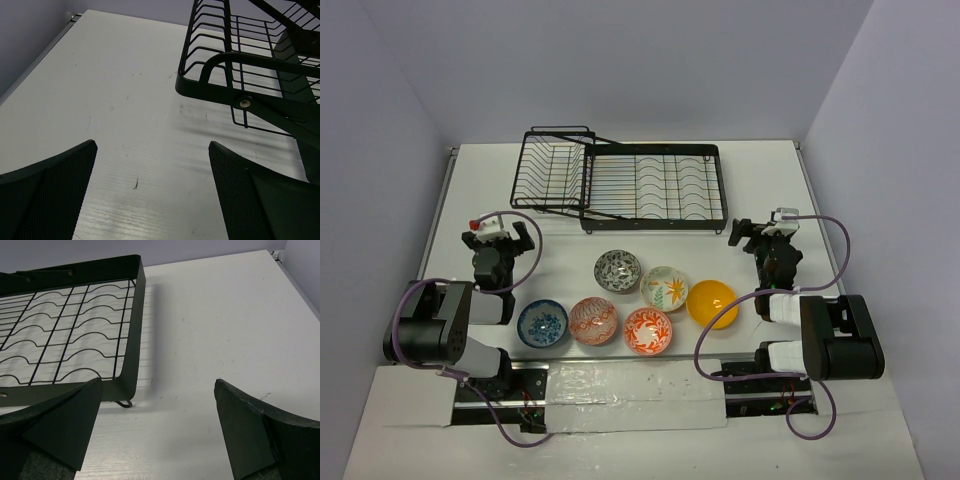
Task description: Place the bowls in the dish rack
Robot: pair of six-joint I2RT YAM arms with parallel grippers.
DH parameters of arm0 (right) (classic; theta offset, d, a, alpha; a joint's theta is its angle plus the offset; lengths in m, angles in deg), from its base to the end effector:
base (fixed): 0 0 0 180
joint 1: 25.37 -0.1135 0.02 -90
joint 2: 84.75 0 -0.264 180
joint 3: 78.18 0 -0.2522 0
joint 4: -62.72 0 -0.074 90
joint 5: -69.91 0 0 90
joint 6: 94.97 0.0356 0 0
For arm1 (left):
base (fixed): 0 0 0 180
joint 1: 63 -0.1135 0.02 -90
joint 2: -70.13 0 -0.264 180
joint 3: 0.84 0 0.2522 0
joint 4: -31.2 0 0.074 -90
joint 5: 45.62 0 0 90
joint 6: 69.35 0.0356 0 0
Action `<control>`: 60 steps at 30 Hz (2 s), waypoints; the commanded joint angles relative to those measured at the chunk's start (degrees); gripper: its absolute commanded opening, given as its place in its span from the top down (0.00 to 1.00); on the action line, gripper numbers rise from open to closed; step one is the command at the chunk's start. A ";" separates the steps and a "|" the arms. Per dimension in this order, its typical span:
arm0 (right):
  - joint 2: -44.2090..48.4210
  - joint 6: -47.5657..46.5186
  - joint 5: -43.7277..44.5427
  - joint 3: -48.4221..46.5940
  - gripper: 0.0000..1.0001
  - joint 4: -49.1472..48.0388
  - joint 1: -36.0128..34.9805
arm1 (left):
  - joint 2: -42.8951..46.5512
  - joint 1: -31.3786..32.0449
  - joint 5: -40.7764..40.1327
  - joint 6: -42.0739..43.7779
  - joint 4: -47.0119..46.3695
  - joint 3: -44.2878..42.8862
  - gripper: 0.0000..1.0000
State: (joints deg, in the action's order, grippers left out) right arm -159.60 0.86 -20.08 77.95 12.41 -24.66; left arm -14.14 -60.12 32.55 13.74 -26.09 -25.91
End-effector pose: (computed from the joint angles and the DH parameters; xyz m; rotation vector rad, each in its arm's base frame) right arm 0.2194 -0.0027 0.1711 0.0904 1.5803 0.0697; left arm 0.2316 -0.0043 0.1559 -0.2159 1.5889 0.0330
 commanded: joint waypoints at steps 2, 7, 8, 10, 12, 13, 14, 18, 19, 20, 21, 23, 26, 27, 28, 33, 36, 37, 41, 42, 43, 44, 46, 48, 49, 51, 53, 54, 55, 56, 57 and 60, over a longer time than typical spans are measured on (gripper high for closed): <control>-0.21 -1.17 1.04 -1.76 0.00 -1.58 -0.45 | 0.25 0.11 0.76 -0.64 -1.82 -1.52 0.01; -0.30 -1.25 1.31 -1.76 0.00 -1.84 -0.45 | 0.33 0.11 0.76 -0.64 -1.82 -1.52 0.01; -0.30 -1.25 1.22 -1.67 0.00 -1.84 -0.45 | 0.33 0.11 0.76 -0.64 -1.82 -1.52 0.01; -0.21 -1.17 1.22 -1.76 0.00 -1.76 -0.45 | 0.25 0.11 0.76 -0.64 -1.82 -1.52 0.01; -0.21 -1.25 1.31 -1.67 0.00 -1.76 -0.45 | 0.25 0.11 0.76 -0.64 -1.82 -1.52 0.01; -0.21 -1.25 1.31 -1.76 0.00 -1.76 -0.45 | 0.25 0.11 0.76 -0.64 -1.82 -1.52 0.01; -0.30 -1.25 1.39 -1.76 0.00 -1.76 -0.45 | 0.25 0.11 0.76 -0.64 -1.82 -1.52 0.01; -0.12 -1.17 1.22 -1.76 0.00 -1.67 -0.45 | 0.16 0.11 0.76 -0.64 -1.73 -1.52 0.01; -0.12 -1.25 1.31 -1.67 0.00 -1.67 -0.45 | 0.16 0.11 0.85 -0.73 -1.73 -1.61 0.01; -0.12 -1.25 1.31 -1.76 0.00 -1.58 -0.45 | 0.16 0.11 0.85 -0.64 -1.64 -1.70 0.01; -0.21 -1.25 1.39 -1.84 0.00 -1.49 -0.45 | 0.16 0.03 0.94 -0.73 -1.47 -1.78 0.01; 0.49 -0.56 2.01 -2.54 0.00 0.94 -0.45 | 0.16 -0.67 1.46 -1.69 -0.41 -2.22 0.01; 1.81 -0.38 3.07 -5.00 0.00 6.39 -0.45 | 0.25 -1.12 1.64 -1.78 -0.58 -2.14 0.01; 2.16 -0.29 3.07 -5.70 0.00 7.64 -0.45 | 0.33 -1.12 1.64 -1.78 -0.50 -2.05 0.01; 2.42 -0.29 3.15 -6.93 0.00 9.04 -0.45 | 0.51 -1.12 1.29 -2.04 -0.67 -2.14 0.01; 6.72 0.06 2.54 -7.12 0.00 13.88 -0.45 | 3.50 -1.20 -8.26 -5.56 17.10 -10.20 0.01; 9.44 1.29 2.10 -6.77 0.00 16.17 -0.45 | 3.67 -1.29 -7.16 -5.48 20.16 -12.68 0.01; 10.24 1.56 2.10 -6.59 0.00 16.87 -0.45 | 3.93 -1.21 -7.24 -5.56 20.51 -12.94 0.01; 13.06 2.44 1.84 -9.04 0.00 23.44 -0.45 | 6.66 -1.29 -11.98 -7.67 26.21 -15.22 0.01; 13.93 2.52 1.40 -9.49 0.00 24.16 -0.45 | 7.97 -1.38 -11.81 -7.32 27.18 -15.84 0.01; 14.20 3.39 1.05 -10.19 0.00 24.69 -0.45 | 8.59 -1.38 -11.46 -7.06 30.67 -17.59 0.01; 14.64 3.93 0.70 -10.63 0.00 26.18 -0.45 | 9.29 -1.38 -11.80 -6.80 32.88 -18.65 0.01; 15.43 5.59 0.43 -11.68 0.00 28.37 -0.45 | 11.49 -1.38 -15.12 -8.02 38.49 -21.19 0.01; 15.61 6.13 -0.70 -13.26 0.00 30.14 -0.45 | 14.46 -1.38 -14.71 -8.38 40.45 -21.82 0.01; 15.78 6.13 -1.58 -13.79 0.00 31.19 -0.45 | 15.35 -1.47 -13.84 -8.38 41.94 -22.26 0.01; 16.31 6.83 -1.77 -15.28 0.00 34.01 -0.45 | 17.81 -1.47 -13.30 -8.55 44.14 -22.87 0.01; 16.66 9.02 -0.72 -16.69 0.00 37.51 -0.45 | 18.96 -1.38 -15.65 -9.95 49.21 -24.72 0.01; 16.58 9.72 -0.11 -19.13 0.00 39.27 -0.45 | 19.84 -1.38 -16.63 -11.87 51.34 -25.68 0.01; 16.32 10.25 0.77 -20.64 0.00 41.20 -0.45 | 20.19 -1.47 -17.34 -13.20 53.45 -27.61 0.01; 15.70 9.65 1.04 -22.48 0.00 46.27 -0.45 | 20.46 -1.38 -17.61 -14.51 57.04 -28.58 0.01; 15.52 8.69 0.70 -25.80 0.00 48.49 -0.45 | 20.90 -1.38 -15.35 -14.96 58.38 -29.64 0.01; 17.63 3.41 -2.73 -28.73 0.00 52.20 -2.29 | 20.73 -1.29 -9.80 -15.75 64.42 -33.33 0.01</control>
State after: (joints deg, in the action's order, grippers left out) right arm -144.39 7.59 -20.78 53.95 58.61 -25.27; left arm 5.60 -61.41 18.63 0.93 29.37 -54.96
